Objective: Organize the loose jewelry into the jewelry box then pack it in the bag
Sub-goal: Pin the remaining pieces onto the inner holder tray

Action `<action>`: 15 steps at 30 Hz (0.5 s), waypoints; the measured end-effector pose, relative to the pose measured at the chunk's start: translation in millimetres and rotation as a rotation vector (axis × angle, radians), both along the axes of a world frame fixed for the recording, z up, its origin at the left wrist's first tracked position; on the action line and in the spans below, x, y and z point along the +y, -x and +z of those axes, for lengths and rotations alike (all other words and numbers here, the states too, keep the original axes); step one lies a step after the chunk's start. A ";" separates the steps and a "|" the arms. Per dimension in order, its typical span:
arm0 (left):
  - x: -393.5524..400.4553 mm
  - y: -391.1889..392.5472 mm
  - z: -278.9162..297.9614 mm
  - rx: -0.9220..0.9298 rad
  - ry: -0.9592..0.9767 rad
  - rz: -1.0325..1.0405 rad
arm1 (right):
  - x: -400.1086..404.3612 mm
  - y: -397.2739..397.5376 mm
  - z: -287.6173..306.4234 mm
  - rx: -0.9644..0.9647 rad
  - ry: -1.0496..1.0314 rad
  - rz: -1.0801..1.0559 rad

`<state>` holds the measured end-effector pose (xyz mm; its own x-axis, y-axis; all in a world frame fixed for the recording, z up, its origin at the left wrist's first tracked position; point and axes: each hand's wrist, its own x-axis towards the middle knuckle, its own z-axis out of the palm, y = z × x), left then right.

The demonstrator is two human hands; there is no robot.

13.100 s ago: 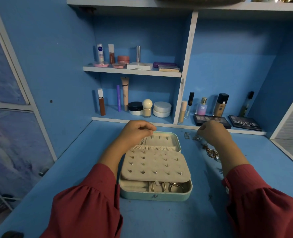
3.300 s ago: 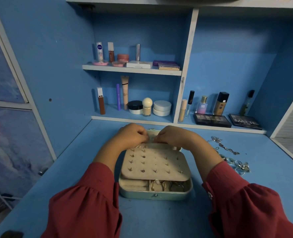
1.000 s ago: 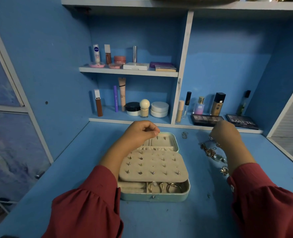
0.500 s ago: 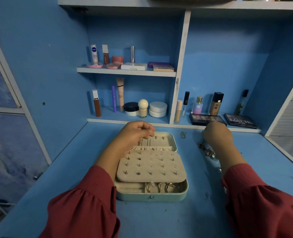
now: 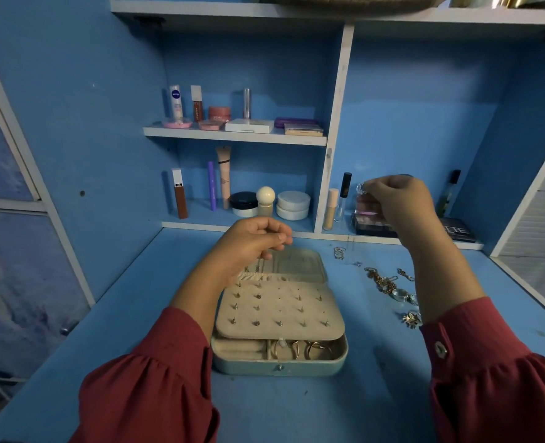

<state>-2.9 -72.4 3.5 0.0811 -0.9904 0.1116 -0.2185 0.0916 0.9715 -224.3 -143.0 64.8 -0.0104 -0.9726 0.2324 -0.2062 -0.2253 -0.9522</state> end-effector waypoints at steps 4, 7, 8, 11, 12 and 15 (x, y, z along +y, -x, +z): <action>-2.1 10.7 8.4 -0.024 0.031 -0.040 | 10.5 -8.4 9.9 -0.081 -0.030 0.089; -5.3 23.4 16.6 -0.068 0.048 -0.070 | 19.6 -15.6 16.1 -0.109 -0.033 0.147; -6.3 28.3 19.7 -0.063 0.051 -0.082 | 22.7 -18.0 17.8 -0.118 -0.030 0.169; -7.1 40.9 28.0 0.004 0.063 -0.104 | 31.3 -23.7 21.9 -0.141 -0.011 0.214; -7.2 43.5 29.6 0.020 0.063 -0.098 | 33.8 -25.1 23.3 -0.149 -0.001 0.222; -6.7 46.4 30.2 0.005 0.048 -0.070 | 37.1 -25.3 26.0 -0.177 0.032 0.217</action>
<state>-49.3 -79.2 33.7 0.0129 -0.9872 0.1591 -0.2051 0.1531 0.9667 -199.0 -105.9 90.9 0.1538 -0.9487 0.2764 0.0190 -0.2768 -0.9607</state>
